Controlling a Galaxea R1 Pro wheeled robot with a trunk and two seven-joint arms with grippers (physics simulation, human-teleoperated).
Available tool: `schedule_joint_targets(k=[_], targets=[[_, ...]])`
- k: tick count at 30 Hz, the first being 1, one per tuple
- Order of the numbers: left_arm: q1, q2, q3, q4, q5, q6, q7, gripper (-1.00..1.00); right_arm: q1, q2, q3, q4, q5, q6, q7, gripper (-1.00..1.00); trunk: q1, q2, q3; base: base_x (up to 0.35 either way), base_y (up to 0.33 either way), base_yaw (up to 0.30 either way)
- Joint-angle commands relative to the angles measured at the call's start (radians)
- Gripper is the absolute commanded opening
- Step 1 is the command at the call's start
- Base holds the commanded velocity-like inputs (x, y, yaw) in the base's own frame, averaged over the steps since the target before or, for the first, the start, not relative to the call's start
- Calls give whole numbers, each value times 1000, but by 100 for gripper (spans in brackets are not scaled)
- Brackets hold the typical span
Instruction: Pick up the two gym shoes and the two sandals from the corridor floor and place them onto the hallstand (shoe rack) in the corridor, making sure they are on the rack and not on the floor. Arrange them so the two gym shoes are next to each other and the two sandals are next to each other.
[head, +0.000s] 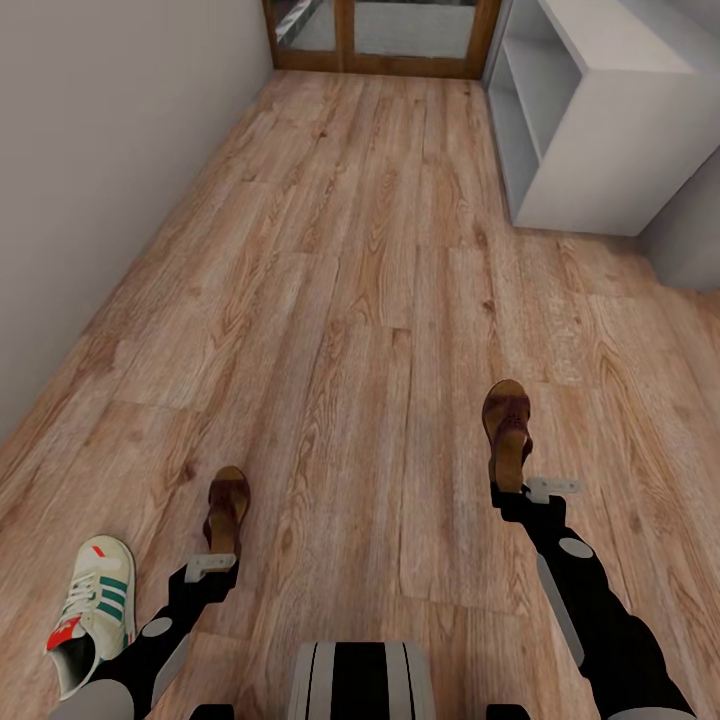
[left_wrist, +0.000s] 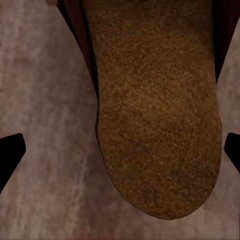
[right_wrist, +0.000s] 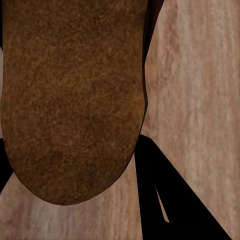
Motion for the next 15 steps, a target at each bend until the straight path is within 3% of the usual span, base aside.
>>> schedule_joint_targets(k=[1, 12, 13, 15], targets=[[-1, 0, 9, 0, -9, -4, -5, 100, 0, 0, 1, -1, -4, 6, -4, -100, 0, 0, -1, 12, 0, 0], [-1, 0, 10, 1, -6, -4, -5, 100, 0, 0, 1, -1, -4, 6, -4, -100, 0, 0, -1, 2, 0, 0], [-1, 0, 10, 1, -6, -4, -5, -100, 0, 0, 1, -1, -4, 6, -4, -100, 0, 0, -1, 0, 0, 0], [0, 0, 10, 1, -6, -3, -5, -100, 0, 0, 1, -2, -4, 6, -4, -100, 0, 0, -1, 0, 0, 0]])
